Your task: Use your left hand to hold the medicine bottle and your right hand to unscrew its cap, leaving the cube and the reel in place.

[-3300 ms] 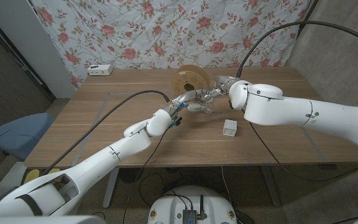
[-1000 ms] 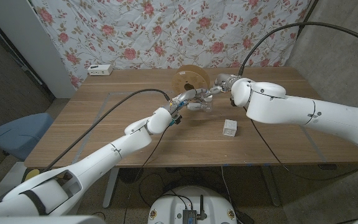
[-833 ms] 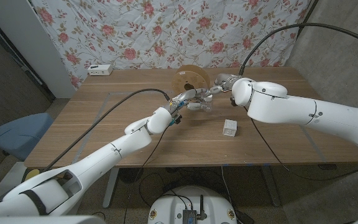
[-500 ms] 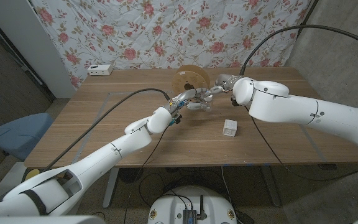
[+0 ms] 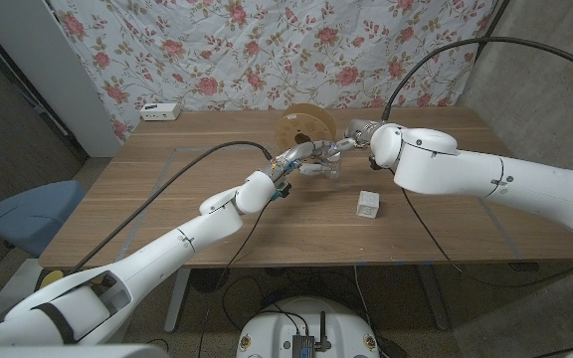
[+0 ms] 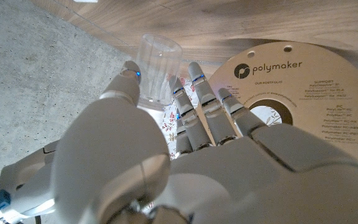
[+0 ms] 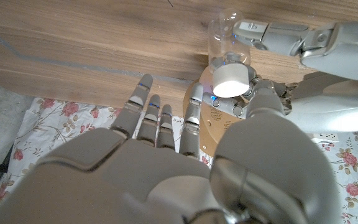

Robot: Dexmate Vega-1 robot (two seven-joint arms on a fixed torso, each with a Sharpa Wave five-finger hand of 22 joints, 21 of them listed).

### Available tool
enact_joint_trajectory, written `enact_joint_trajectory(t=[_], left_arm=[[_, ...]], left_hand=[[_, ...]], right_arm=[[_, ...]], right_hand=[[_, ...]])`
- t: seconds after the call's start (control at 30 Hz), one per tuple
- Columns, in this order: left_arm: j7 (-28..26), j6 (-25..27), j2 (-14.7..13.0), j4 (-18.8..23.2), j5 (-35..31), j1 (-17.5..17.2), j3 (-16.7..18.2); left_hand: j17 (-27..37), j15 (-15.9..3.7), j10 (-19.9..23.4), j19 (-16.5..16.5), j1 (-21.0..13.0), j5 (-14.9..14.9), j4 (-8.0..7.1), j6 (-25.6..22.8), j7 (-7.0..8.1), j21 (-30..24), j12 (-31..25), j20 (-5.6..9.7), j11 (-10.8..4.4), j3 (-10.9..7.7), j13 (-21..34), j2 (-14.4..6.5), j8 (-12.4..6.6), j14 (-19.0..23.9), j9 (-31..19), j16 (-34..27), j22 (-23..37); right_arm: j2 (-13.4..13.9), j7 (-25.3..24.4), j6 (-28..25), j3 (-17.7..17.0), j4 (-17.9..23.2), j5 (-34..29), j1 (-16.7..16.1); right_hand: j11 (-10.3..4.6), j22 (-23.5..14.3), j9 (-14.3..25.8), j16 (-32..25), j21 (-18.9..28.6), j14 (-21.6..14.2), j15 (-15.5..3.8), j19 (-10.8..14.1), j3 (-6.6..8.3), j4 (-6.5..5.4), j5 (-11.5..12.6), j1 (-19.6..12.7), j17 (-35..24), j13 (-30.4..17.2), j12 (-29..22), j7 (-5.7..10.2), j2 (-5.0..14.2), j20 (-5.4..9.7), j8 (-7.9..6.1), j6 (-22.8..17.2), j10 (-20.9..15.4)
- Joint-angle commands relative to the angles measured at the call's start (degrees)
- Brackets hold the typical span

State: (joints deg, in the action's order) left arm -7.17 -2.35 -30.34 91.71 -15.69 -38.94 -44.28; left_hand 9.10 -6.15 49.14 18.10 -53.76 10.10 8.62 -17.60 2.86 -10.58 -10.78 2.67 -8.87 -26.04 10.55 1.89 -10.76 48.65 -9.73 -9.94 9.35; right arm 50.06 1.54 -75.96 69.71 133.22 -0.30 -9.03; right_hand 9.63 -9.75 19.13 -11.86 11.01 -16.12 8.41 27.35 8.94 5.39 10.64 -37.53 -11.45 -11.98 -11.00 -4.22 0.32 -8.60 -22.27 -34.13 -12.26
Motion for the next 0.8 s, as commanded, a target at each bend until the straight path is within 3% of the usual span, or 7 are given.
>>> enact_joint_trajectory(t=[0.03,0.8], left_arm=[[0.1,-0.1,0.0,0.1,0.0,0.0,0.1],[-0.1,1.1,-0.6,1.7,-0.3,-0.9,0.3]], left_hand=[[0.1,-5.51,0.3,-0.2,0.0,0.2,-0.24,0.1,0.31,0.0,-0.3,5.07,-0.04,-0.45,0.2,-0.4,0.17,0.4,-0.3,0.0,0.2],[0.1,-5.48,0.4,-0.2,0.0,0.2,-0.22,0.0,0.29,0.0,-0.3,5.03,0.04,-0.49,0.2,-0.3,0.15,0.4,-0.3,0.1,0.2]], right_arm=[[-1.1,-0.6,-1.9,2.8,-0.9,0.0,2.2],[-1.5,-4.6,-3.5,4.5,-0.3,1.4,2.6]], right_hand=[[-0.08,-0.3,0.2,-0.1,0.2,-0.6,-0.08,0.4,0.19,0.54,0.3,-0.4,-0.1,-0.2,-0.4,0.32,0.00,-0.18,-0.70,-1.5,-0.6],[-1.20,-0.3,1.2,-0.7,0.5,-2.1,-1.62,1.5,1.72,2.63,0.7,-3.5,-0.1,-0.2,-0.9,2.70,1.00,0.63,-4.18,-7.6,-2.8]])
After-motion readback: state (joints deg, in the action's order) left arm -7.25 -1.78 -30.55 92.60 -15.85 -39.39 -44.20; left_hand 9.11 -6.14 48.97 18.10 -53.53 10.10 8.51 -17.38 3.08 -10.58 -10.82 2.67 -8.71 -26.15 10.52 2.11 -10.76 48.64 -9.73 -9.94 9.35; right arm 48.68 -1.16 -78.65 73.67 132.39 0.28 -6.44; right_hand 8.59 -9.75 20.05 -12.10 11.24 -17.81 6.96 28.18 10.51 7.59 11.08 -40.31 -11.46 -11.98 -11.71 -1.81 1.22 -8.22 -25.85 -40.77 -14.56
